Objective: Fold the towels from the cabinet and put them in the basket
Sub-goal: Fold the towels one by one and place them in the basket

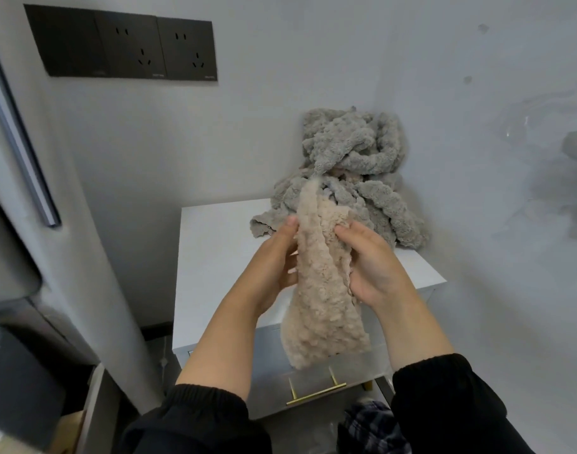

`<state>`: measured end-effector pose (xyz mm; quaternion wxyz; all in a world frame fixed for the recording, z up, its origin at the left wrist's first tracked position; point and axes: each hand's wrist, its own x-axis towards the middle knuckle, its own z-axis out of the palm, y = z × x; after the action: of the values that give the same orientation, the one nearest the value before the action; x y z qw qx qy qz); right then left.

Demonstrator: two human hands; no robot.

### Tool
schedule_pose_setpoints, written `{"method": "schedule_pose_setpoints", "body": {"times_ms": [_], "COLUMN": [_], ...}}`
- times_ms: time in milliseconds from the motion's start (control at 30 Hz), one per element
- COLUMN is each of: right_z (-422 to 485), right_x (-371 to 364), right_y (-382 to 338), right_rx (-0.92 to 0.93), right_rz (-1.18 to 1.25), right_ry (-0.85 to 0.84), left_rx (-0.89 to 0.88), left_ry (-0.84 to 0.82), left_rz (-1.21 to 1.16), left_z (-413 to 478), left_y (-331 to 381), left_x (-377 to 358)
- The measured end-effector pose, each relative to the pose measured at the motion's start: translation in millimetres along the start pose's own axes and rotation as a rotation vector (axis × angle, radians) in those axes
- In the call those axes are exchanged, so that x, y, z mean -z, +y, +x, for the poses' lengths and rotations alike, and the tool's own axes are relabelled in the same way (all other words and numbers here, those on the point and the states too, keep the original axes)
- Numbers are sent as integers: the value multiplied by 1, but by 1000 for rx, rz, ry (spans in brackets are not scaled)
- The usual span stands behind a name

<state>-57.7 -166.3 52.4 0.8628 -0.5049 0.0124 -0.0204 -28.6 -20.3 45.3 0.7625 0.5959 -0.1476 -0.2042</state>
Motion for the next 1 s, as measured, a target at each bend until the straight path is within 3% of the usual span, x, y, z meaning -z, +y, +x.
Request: {"method": "schedule_pose_setpoints", "body": {"times_ms": [100, 400, 533, 733, 833, 933, 1000], "right_z": [-4, -14, -13, -3, 1, 2, 1], "right_x": [-6, -12, -13, 4, 19, 29, 34], "right_y": [-1, 4, 7, -4, -9, -13, -15], "right_rx": [18, 91, 85, 71, 47, 12, -14], "right_rz": [-51, -385, -214, 128, 145, 112, 71], "right_ry": [-39, -38, -30, 220, 324, 386, 375], "left_rx": [38, 145, 186, 324, 347, 289, 315], "left_ry": [-72, 84, 143, 407, 546, 608, 592], "left_rz": [-43, -316, -365, -655, -719, -557, -279], "left_z": [-1, 0, -1, 2, -1, 1, 4], "left_y": [0, -7, -9, -15, -17, -11, -9], "left_x": [-4, -8, -10, 25, 49, 63, 66]}}
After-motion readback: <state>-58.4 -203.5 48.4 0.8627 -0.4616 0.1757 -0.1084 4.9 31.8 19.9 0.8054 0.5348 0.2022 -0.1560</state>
